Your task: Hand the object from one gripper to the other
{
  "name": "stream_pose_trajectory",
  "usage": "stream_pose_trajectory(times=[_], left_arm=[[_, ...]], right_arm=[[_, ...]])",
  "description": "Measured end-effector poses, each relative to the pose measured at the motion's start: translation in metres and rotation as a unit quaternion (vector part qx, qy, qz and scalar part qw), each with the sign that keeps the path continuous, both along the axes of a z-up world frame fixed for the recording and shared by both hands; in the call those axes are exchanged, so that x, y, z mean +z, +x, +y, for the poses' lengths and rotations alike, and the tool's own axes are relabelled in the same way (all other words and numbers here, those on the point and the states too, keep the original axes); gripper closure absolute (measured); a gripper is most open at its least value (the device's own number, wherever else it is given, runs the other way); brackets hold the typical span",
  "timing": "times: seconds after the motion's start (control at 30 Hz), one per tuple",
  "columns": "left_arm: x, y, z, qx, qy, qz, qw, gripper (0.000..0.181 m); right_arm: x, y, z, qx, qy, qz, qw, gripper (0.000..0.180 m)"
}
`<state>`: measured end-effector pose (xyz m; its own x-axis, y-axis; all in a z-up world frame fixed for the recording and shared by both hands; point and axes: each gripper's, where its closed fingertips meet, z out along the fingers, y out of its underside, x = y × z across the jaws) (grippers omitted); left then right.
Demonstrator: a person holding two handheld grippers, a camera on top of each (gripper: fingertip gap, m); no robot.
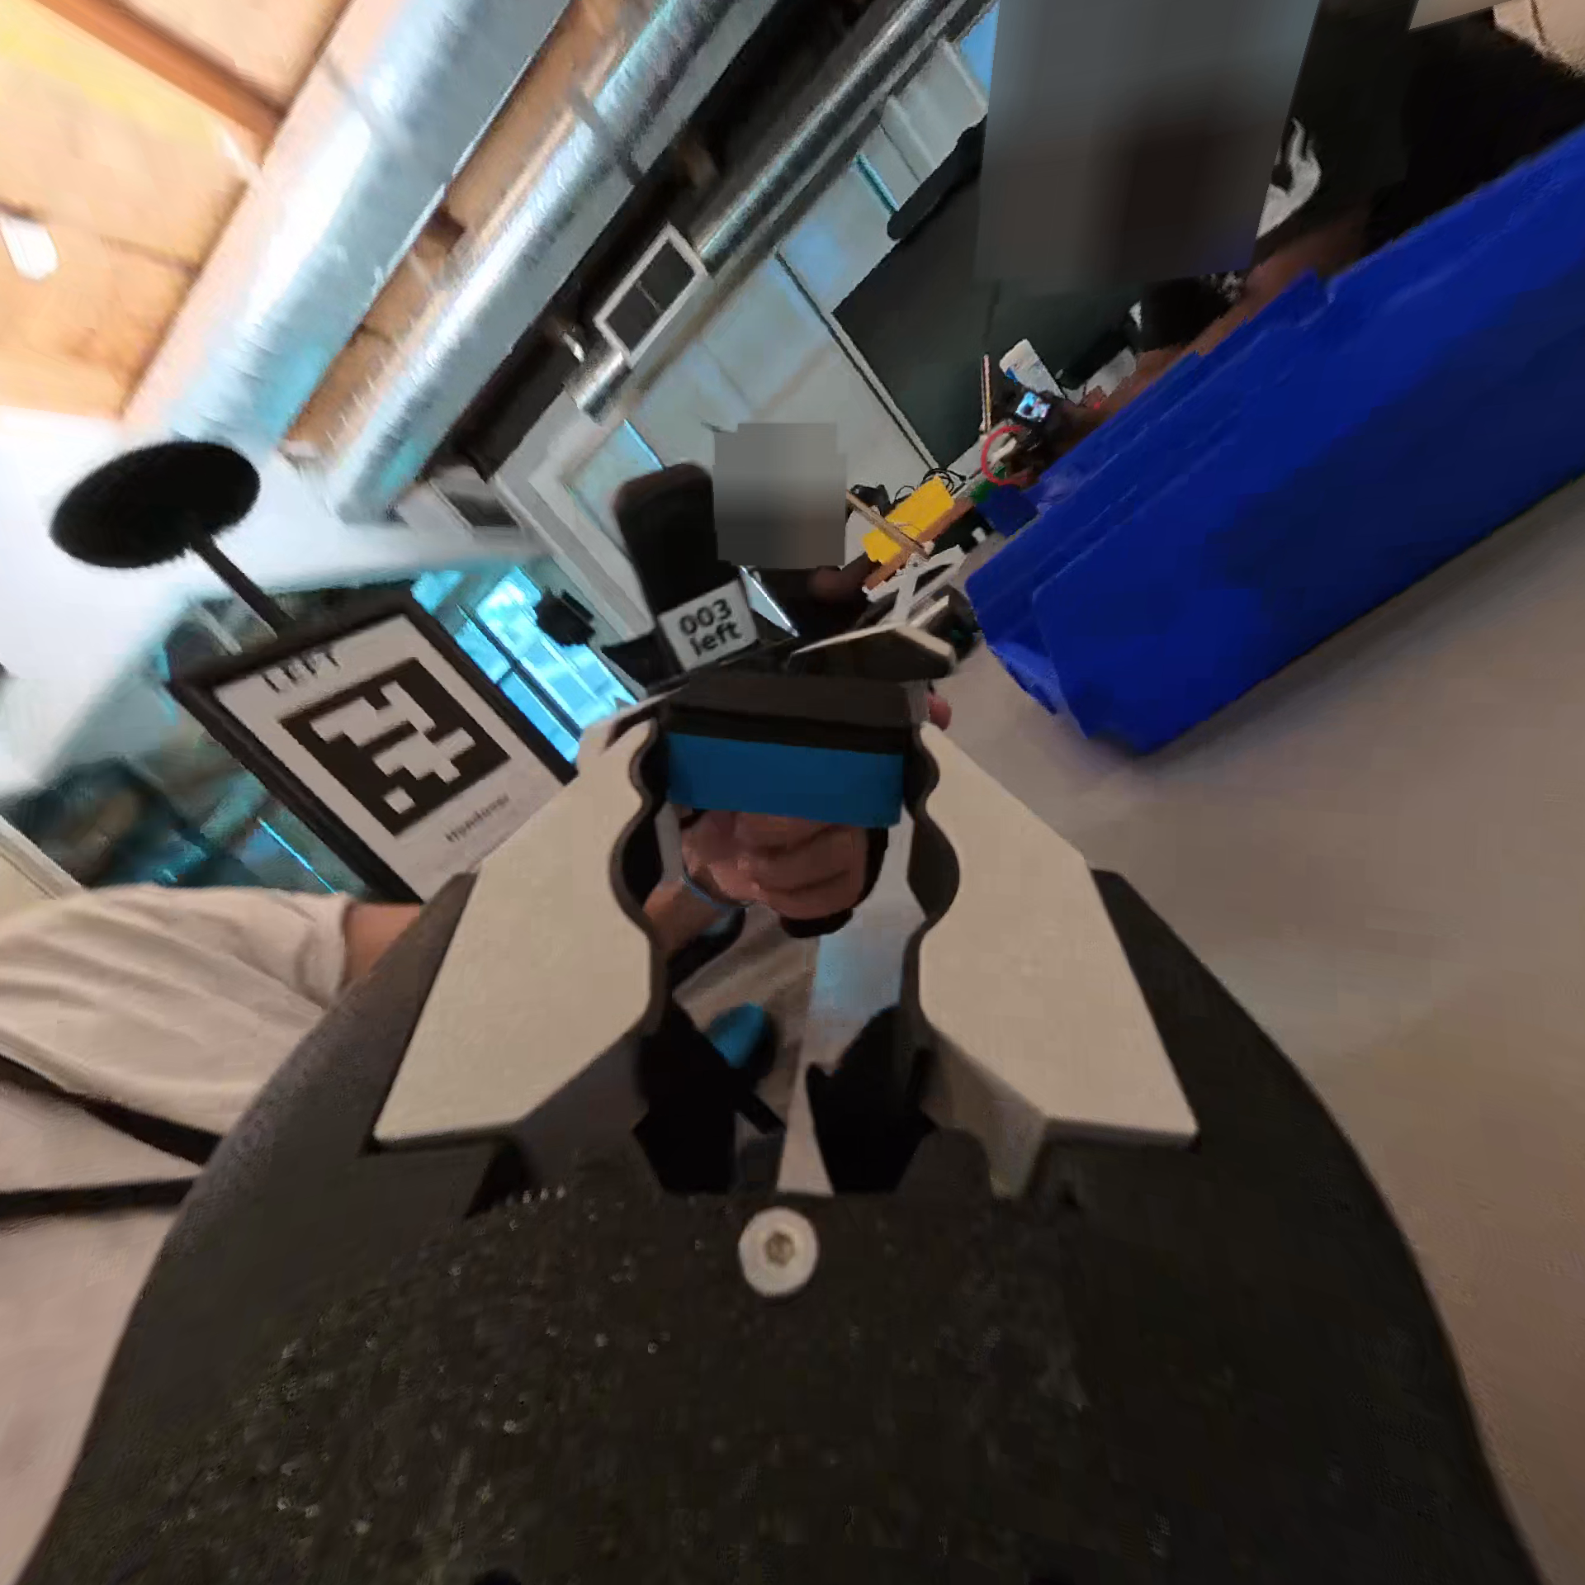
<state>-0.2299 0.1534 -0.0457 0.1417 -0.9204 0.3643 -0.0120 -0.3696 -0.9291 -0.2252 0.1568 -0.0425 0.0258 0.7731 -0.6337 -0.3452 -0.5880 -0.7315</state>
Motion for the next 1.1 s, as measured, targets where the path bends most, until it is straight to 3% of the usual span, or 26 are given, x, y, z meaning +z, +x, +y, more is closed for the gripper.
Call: stream_pose_trajectory(times=[0.03, 0.33, 0.37, 0.4, 0.57, 0.67, 0.73, 0.87, 1.0, 1.1], left_arm=[[0.006, -0.002, 0.000, -0.008, -0.019, -0.023, 1.000, 0.091], [0.005, -0.002, -0.014, -0.080, -0.056, -0.033, 0.995, 0.097], [0.003, -0.001, -0.016, -0.088, -0.055, -0.033, 0.994, 0.104], [0.001, -0.001, -0.019, -0.099, -0.052, -0.029, 0.993, 0.125], [-0.005, -0.006, -0.014, -0.111, -0.062, -0.003, 0.992, 0.126], [0.002, -0.015, -0.003, -0.095, -0.071, -0.017, 0.993, 0.126], [0.004, -0.024, 0.008, -0.087, -0.103, -0.031, 0.990, 0.126], [-0.004, -0.034, 0.018, -0.103, -0.202, -0.032, 0.973, 0.126], [-0.025, -0.031, 0.006, -0.140, -0.262, 0.021, 0.955, 0.126], [-0.034, -0.027, -0.004, -0.158, -0.270, 0.052, 0.948, 0.126]], right_arm=[[0.004, -0.001, -0.004, 0.000, 0.025, -0.005, 1.000, 0.124], [0.007, -0.009, -0.018, 0.020, 0.065, -0.027, 0.997, 0.124], [0.007, -0.010, -0.019, 0.020, 0.066, -0.028, 0.997, 0.124], [0.008, -0.011, -0.020, 0.021, 0.069, -0.028, 0.997, 0.124], [0.002, -0.013, -0.016, 0.006, 0.065, -0.044, 0.997, 0.124], [-0.003, -0.004, -0.004, -0.044, 0.094, -0.086, 0.991, 0.117], [-0.010, 0.009, 0.007, -0.113, 0.161, -0.162, 0.967, 0.115], [-0.013, 0.023, 0.009, -0.195, 0.307, -0.281, 0.888, 0.109], [-0.011, 0.018, -0.003, -0.252, 0.401, -0.309, 0.825, 0.119], [-0.018, -0.002, -0.017, -0.209, 0.426, -0.321, 0.820, 0.120]])
